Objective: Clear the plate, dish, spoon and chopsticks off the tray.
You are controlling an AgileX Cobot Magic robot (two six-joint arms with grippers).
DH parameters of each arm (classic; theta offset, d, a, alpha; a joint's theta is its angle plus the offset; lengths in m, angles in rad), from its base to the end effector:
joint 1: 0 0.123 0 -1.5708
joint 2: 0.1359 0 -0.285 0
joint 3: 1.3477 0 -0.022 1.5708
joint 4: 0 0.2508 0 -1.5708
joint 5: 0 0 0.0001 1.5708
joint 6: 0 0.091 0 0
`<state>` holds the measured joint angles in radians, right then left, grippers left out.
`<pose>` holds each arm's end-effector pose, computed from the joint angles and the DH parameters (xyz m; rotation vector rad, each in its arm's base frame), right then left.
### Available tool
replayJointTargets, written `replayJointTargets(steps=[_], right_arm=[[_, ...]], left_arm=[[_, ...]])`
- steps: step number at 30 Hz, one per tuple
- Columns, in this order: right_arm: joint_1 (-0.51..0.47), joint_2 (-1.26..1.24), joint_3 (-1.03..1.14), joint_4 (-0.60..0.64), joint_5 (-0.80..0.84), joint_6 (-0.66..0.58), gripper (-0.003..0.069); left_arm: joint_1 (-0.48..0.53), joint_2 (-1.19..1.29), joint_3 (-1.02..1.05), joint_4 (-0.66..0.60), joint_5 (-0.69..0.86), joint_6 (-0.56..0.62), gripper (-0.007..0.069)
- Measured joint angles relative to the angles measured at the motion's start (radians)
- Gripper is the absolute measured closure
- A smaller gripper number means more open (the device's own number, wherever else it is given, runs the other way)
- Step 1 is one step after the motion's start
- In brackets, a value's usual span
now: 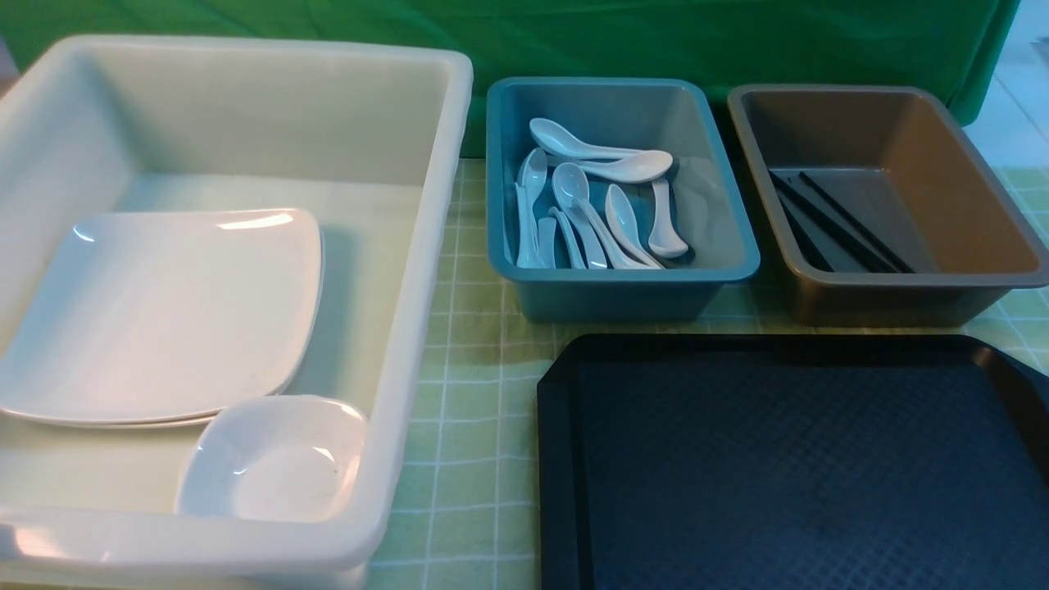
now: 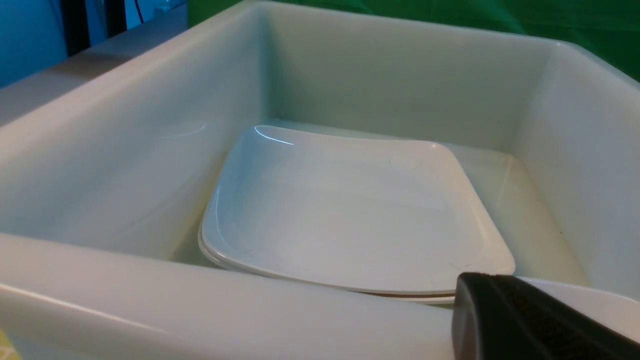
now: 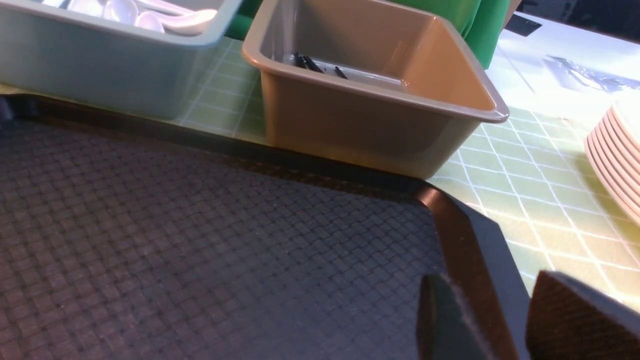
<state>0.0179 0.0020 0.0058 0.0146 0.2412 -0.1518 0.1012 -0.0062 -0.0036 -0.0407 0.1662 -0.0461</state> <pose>0.0558 0.0013 0.1892 -0.1372 1.7279 -0.0851 0.0554 0.0050 0.1997 -0.1483 1.6331 0.0059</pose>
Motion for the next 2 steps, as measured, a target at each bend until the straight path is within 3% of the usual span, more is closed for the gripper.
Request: replayJointTargets(steps=[2], right_arm=[[0.0, 0.0, 0.0, 0.0, 0.0, 0.0, 0.0418]], left_arm=[[0.0, 0.0, 0.0, 0.0, 0.0, 0.0, 0.0636]])
